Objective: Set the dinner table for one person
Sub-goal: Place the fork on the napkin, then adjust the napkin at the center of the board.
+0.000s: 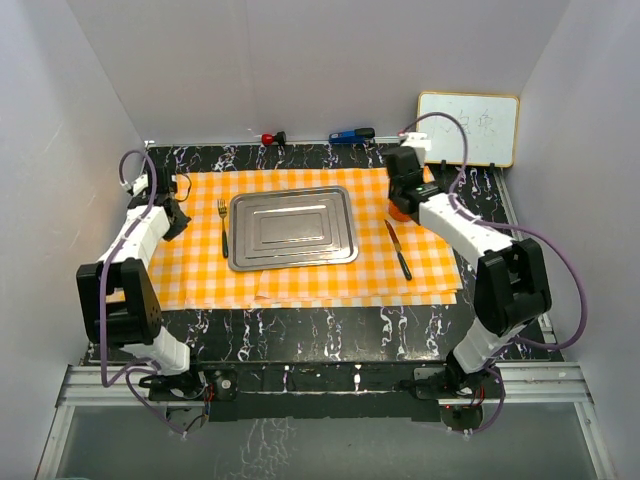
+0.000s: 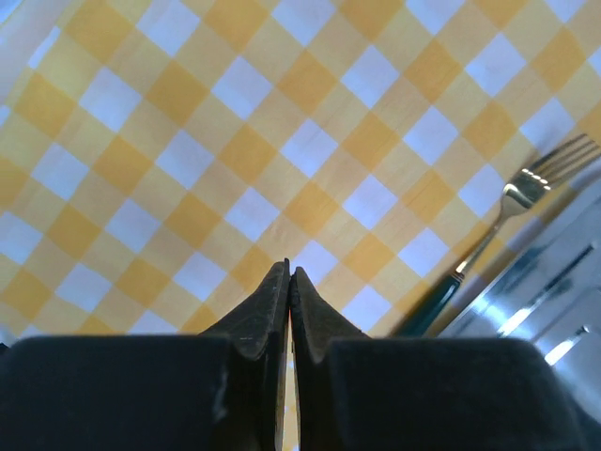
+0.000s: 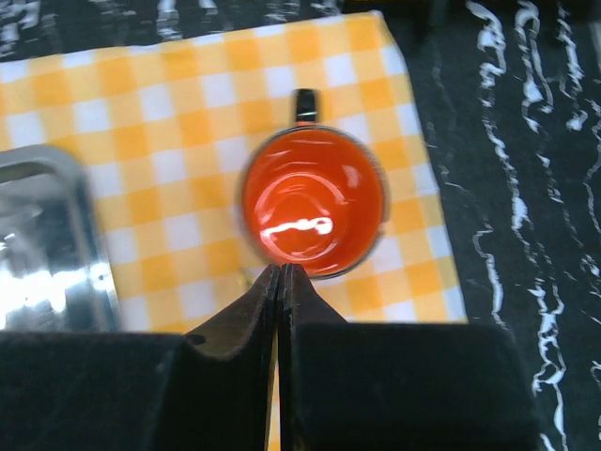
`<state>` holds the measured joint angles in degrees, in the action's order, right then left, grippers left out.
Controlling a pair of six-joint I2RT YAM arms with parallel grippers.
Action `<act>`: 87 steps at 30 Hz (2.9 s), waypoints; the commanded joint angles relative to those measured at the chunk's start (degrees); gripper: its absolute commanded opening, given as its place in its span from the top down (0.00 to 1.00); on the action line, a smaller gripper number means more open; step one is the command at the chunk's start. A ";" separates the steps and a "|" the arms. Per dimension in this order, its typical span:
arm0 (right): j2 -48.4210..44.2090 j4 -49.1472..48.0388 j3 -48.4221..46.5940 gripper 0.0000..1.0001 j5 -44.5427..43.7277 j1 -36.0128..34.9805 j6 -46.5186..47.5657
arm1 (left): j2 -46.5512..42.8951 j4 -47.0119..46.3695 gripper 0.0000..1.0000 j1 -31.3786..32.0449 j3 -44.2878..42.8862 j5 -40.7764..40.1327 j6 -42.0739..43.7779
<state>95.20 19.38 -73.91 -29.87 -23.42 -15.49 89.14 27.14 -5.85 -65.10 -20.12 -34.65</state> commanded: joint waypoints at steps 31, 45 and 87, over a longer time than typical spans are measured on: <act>2.99 -1.92 0.61 1.00 20.92 13.00 1.45 | 20.73 -0.46 1.00 -3.19 -0.42 1.14 -2.34; -12.14 -7.04 0.94 1.00 19.45 12.98 2.18 | 17.72 -0.27 1.00 -5.68 0.02 -0.46 -3.40; 2.41 -4.98 18.33 1.00 28.23 13.69 -4.34 | 14.57 -4.31 1.00 -5.32 2.41 1.69 -3.86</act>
<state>97.65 16.03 -54.68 2.04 -9.96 -20.93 103.44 21.63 -11.14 -64.10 -15.18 -38.61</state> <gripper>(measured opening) 0.005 0.007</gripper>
